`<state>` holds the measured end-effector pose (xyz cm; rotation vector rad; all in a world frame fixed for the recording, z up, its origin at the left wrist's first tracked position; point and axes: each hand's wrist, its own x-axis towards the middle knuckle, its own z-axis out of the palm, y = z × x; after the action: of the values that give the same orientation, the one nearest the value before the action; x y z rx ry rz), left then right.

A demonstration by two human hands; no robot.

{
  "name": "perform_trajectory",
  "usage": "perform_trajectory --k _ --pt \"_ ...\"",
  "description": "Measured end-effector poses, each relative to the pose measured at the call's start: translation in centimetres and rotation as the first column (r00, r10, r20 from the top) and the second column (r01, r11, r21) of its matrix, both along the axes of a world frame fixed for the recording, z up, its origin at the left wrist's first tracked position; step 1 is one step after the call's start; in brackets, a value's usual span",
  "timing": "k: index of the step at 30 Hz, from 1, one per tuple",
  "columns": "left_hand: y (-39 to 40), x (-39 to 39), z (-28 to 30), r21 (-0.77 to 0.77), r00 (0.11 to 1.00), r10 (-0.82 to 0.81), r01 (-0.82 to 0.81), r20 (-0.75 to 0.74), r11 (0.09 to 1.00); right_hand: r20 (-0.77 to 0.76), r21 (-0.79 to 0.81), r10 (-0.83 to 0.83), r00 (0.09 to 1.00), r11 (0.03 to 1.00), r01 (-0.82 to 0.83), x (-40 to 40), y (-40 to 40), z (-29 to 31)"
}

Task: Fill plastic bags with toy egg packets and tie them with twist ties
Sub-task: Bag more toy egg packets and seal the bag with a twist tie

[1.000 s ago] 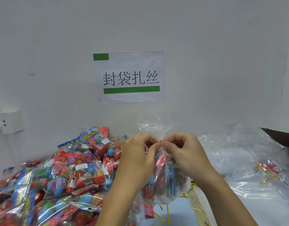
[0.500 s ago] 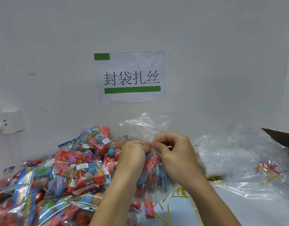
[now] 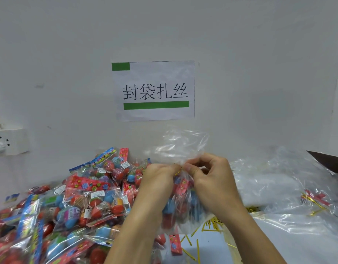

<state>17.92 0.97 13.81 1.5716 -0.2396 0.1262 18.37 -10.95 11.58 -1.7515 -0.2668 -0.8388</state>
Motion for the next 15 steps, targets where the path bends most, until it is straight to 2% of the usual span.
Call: perform_trajectory --k 4,7,15 --pt "-0.2 0.3 -0.6 0.064 0.986 0.055 -0.066 0.159 0.996 -0.013 0.074 -0.011 1.000 0.997 0.012 0.0 -1.0 0.2" --pt "-0.3 0.2 -0.8 0.068 0.964 0.026 -0.045 0.266 0.997 -0.022 0.090 -0.020 1.000 0.996 0.022 -0.1 -1.5 0.4" --pt "-0.4 0.7 -1.2 0.233 0.913 -0.015 -0.089 0.409 0.968 -0.046 0.143 0.005 0.999 0.990 0.002 -0.2 -1.9 0.4"
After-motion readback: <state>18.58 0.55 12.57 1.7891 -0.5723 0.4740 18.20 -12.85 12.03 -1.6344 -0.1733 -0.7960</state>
